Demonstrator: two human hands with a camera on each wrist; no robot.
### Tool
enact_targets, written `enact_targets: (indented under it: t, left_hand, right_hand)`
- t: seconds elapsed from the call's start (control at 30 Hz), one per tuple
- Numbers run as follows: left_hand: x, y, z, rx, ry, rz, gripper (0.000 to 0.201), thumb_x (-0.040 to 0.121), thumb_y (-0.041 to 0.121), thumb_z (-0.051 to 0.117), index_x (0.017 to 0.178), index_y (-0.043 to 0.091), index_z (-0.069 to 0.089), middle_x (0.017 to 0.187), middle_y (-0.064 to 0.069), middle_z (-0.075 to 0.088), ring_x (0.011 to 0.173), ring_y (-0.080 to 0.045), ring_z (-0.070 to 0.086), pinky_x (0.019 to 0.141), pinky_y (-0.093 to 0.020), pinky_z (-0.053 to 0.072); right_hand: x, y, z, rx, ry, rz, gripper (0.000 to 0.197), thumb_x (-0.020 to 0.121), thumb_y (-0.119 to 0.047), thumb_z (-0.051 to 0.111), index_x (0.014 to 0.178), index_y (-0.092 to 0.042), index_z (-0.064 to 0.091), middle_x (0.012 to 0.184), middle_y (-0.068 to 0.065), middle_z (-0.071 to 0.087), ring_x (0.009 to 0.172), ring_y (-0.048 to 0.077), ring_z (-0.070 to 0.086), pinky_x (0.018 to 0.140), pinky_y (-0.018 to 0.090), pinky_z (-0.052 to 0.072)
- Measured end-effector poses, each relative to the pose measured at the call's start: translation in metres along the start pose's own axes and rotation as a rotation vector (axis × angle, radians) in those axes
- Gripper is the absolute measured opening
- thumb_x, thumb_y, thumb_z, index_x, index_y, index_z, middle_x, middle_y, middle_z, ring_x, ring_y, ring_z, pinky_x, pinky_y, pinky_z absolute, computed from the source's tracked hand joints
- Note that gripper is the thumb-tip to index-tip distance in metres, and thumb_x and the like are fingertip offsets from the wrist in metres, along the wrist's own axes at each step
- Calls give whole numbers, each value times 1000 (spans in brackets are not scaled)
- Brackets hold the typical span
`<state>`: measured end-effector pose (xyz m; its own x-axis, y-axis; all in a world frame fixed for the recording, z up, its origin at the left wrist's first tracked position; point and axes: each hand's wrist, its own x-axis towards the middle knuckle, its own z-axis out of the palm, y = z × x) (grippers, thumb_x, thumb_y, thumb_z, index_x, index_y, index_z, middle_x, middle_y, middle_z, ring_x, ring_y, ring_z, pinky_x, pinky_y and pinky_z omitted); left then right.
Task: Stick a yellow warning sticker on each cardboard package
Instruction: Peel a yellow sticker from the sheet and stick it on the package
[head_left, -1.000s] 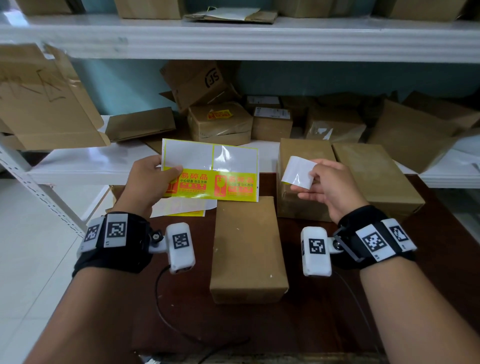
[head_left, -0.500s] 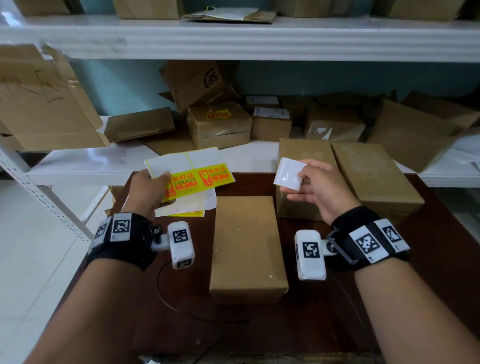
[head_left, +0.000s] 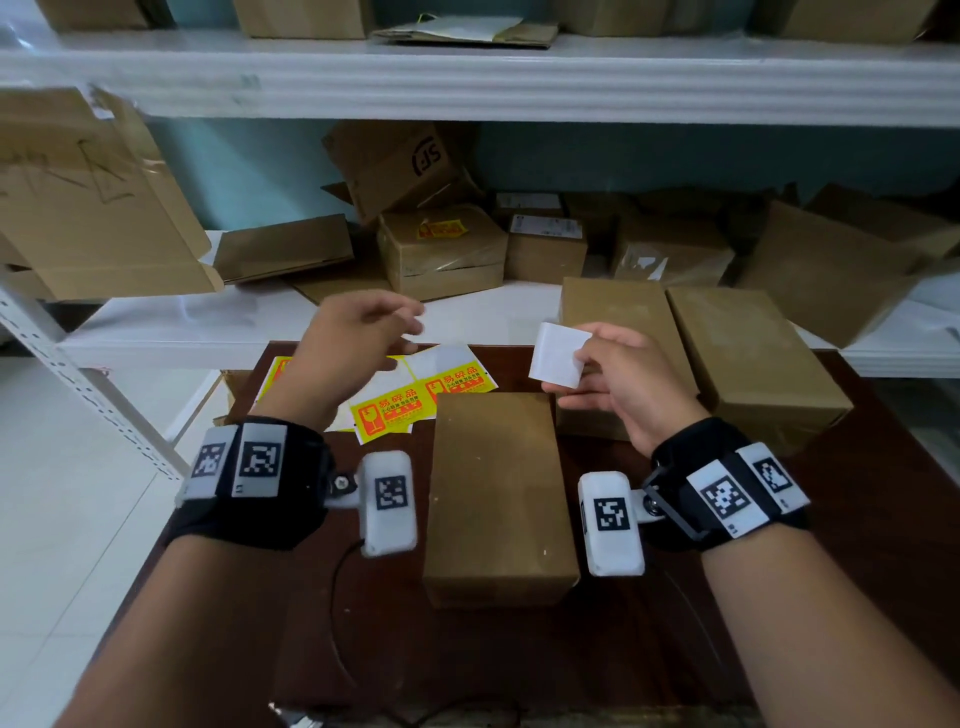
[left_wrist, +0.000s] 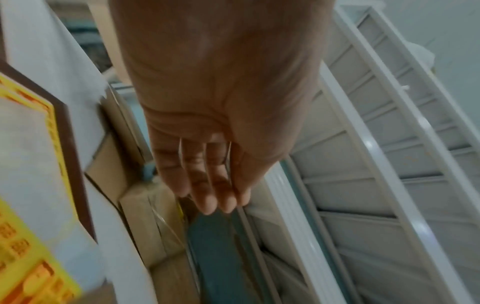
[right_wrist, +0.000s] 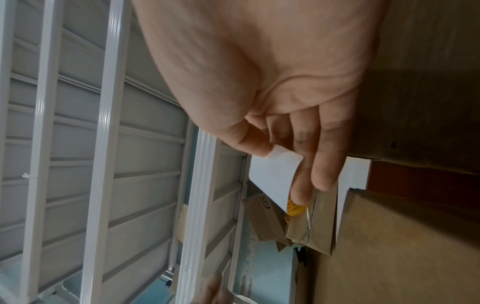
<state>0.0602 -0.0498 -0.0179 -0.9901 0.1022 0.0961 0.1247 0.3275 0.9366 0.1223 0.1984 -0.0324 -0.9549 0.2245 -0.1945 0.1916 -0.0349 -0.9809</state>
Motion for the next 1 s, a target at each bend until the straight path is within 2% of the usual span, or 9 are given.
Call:
enact_targets:
  t: [0.1,0.17,0.23,0.43,0.5,0.63,0.73,0.83,1.0]
  left_hand:
    - [-16,23,29,65,-218,68,18,100,15,56,99,19,73,78,6,71,60,-8,60,54,-21,48]
    - [-23,29,46,90,-336,101,17,100,16,56,100,18,74,78,7,73,61,-8,62,54,-22,49]
    - [-26,29,56,77,-386,111,17,100,17,57,103,18,73,85,5,75,66,-10,65,54,-22,50]
    - [-23,24,58,81,-378,61,18,100,19,57,113,22,70,99,1,74,76,-12,69,55,-20,52]
    - [-22,22,56,89,-359,55,18,99,20,59,114,21,70,101,-1,74,77,-12,70,55,-19,51]
    - [-22,20,54,70,-309,20,15,96,25,65,109,19,70,100,-7,73,76,-14,72,56,-22,53]
    - [-21,19,51,88,-276,9,21,89,36,72,100,18,70,90,-4,74,76,-16,72,61,-31,51]
    - [-20,18,50,108,-255,15,28,82,39,80,94,17,68,76,-3,67,70,-15,65,60,-31,50]
    - [-19,16,49,139,-240,33,30,79,38,83,91,16,67,77,-11,67,70,-21,65,62,-33,51]
  right_hand:
    - [-3,-2,3,-28,5,-14,30,99,-4,45,121,-15,62,117,19,67,96,33,74,65,32,62]
    - [-5,-4,5,-42,-2,-32,28,96,-2,47,110,-17,66,116,20,67,99,35,71,62,31,62]
    - [-8,-6,7,-54,-35,-54,30,93,1,48,105,-17,69,108,19,68,88,29,67,60,31,62]
    - [-13,-9,12,-73,-92,-80,28,93,1,55,114,-13,68,110,24,69,89,27,66,68,37,63]
    - [-14,-8,14,-59,-120,-88,25,95,-3,59,118,-10,66,113,21,71,87,23,70,68,36,63]
    - [-14,-7,16,-41,-198,-96,24,98,-10,61,121,-8,65,98,9,73,78,10,71,68,36,64]
    - [-16,-7,19,-34,-253,-90,20,100,-5,55,111,-15,69,97,8,73,82,14,73,70,38,63]
    - [-17,-8,23,-58,-290,-100,24,100,-4,54,106,-21,70,99,6,73,87,19,72,72,38,63]
    - [-18,-7,23,-99,-294,-118,25,100,-5,56,106,-24,71,101,6,75,92,21,72,73,38,63]
